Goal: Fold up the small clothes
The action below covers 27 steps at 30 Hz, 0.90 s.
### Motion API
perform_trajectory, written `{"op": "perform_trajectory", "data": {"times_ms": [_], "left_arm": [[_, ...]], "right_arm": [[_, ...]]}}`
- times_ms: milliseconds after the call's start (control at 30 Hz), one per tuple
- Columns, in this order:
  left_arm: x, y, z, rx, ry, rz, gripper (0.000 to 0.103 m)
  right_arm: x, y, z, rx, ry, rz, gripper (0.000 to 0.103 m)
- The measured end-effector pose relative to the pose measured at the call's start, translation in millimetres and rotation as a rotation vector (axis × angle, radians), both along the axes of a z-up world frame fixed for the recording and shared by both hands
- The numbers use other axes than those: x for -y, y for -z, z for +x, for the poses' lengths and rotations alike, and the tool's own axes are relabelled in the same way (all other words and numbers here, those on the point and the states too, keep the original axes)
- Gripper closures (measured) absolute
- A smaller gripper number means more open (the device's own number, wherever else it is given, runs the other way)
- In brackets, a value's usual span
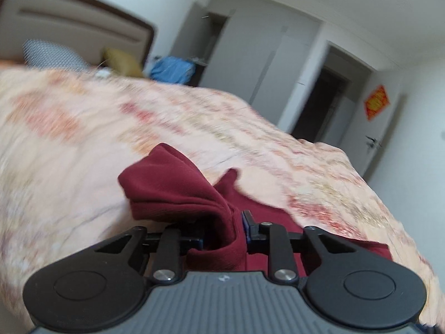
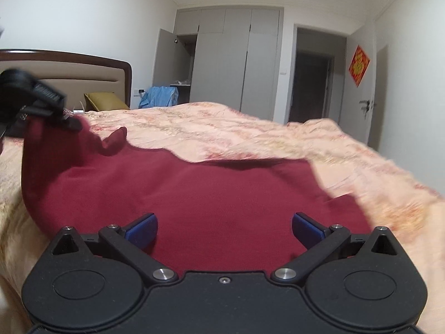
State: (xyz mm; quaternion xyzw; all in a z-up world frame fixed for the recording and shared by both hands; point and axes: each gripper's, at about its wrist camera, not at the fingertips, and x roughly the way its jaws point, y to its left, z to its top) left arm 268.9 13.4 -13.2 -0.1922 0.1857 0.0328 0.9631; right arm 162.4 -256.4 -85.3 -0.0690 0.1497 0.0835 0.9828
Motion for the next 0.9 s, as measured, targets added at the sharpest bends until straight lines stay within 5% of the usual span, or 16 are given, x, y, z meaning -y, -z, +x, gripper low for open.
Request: {"op": "perform_trajectory", "data": {"times_ms": [167,300,467,633,733,800,900], "left_arm": [[69.7,-28.7,5.7,0.068,0.152,0.104,0.08],[136.8,-39.2,4.4,0.109,0.356,0.129,0.093],[210.4,-19.0,1.8,0.031,0.557,0.209,0.093],[216.5,1.9,4.1,-0.066,0.602,0.182,0.093],[201.9,4.2,4.2,-0.074,0.612,0.144,0.086],[194.1,2.3,4.6,-0.076,0.626,0.105,0.059],[186.7,-5.5,0.3,-0.06,0.645,0.049,0.033]], "right_arm": [[38.1,-7.0,-23.1,0.024,0.078,-0.043,0.0],[72.5,-2.3,-40.8,0.014,0.168,-0.073,0.0],[107.6,14.0,-54.1,-0.054,0.255,-0.057,0.0],[116.2,28.1,-62.0,-0.091,0.292,-0.05,0.0],[116.0,29.2,-59.9,-0.091,0.287,-0.048,0.0],[113.7,26.3,-59.0,-0.089,0.289,-0.049,0.0],[112.8,22.2,-58.3,-0.084,0.296,-0.044,0.0]]}}
